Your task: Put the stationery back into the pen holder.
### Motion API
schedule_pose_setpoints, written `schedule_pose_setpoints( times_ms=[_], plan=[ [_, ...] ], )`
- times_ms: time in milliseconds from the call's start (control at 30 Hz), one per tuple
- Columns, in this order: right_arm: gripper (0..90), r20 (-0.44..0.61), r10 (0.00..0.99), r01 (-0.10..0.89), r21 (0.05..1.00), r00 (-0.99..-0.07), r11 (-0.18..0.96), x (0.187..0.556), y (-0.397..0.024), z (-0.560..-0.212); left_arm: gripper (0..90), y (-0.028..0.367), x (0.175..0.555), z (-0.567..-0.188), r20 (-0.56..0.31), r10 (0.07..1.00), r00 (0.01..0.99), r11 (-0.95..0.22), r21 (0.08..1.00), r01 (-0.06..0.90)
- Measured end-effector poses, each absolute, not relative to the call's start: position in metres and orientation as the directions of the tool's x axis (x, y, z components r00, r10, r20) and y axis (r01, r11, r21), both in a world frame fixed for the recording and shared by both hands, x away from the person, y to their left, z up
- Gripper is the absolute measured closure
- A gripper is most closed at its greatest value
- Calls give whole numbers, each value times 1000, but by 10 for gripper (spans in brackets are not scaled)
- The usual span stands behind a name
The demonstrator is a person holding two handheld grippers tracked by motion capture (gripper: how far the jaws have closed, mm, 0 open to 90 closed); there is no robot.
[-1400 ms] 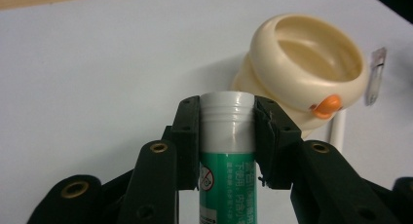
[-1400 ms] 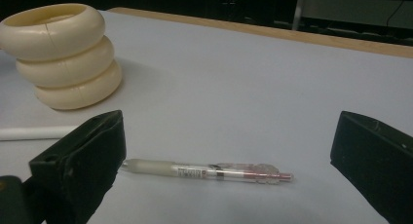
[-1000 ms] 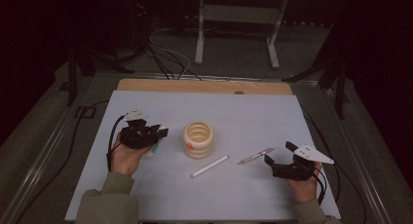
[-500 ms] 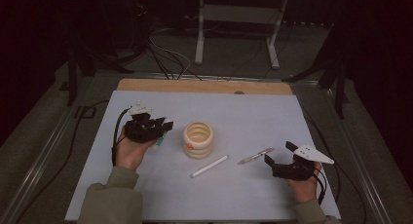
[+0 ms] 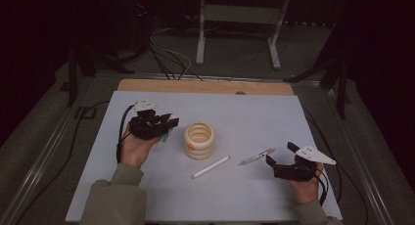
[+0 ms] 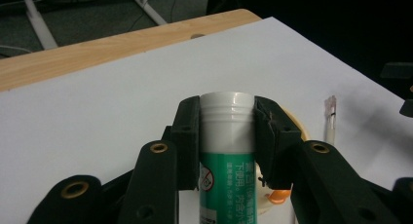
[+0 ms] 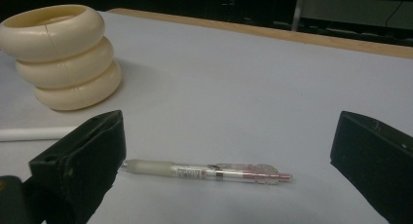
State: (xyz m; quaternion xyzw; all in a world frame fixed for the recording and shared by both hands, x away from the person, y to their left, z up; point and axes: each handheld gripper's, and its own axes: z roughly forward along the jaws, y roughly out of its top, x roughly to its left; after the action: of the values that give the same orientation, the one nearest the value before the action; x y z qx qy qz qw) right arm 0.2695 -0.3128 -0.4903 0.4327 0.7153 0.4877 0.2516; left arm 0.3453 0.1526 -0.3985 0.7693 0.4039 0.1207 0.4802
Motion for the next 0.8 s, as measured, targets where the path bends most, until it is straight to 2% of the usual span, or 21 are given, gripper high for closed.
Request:
schedule_pose_setpoints(
  times_ms=[800],
  plan=[
    [3,62,863,378,913,-502,153,270,-312,-491,661,131,359,-384,-186,715,674,-206,865,457]
  ],
)
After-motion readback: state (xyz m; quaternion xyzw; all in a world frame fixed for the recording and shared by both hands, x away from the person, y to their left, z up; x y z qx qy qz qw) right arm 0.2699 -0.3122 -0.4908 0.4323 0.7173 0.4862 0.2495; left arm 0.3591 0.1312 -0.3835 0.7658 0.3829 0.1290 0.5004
